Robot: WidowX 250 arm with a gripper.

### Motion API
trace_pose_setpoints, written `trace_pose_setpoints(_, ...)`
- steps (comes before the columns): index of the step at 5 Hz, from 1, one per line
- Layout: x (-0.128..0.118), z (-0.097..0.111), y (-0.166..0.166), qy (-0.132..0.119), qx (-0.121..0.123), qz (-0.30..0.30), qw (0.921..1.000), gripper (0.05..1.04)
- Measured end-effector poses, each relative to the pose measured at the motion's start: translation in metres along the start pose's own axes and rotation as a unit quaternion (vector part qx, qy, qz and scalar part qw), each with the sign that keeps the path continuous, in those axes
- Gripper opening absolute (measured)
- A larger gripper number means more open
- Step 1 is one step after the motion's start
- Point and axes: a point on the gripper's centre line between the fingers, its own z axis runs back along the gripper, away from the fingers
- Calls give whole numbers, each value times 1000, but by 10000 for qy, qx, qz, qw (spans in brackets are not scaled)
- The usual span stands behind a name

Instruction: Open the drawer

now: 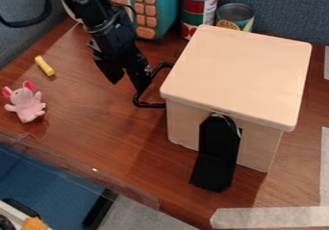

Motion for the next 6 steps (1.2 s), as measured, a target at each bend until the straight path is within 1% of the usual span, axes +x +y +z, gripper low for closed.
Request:
trace_pose_setpoints(1,13,4,-2,-203,-100,-25,9997,998)
trace_pose_setpoints(2,17,-4,-3,-147,-150,55,9998,998)
trace_pose_setpoints(4,19,-35,-8,116,-249,164,9995,998)
trace_pose_setpoints(5,19,-42,-8,206,-276,317,9989,944)
trace_pose_setpoints(6,18,-42,-7,240,-239,380,9987,648)
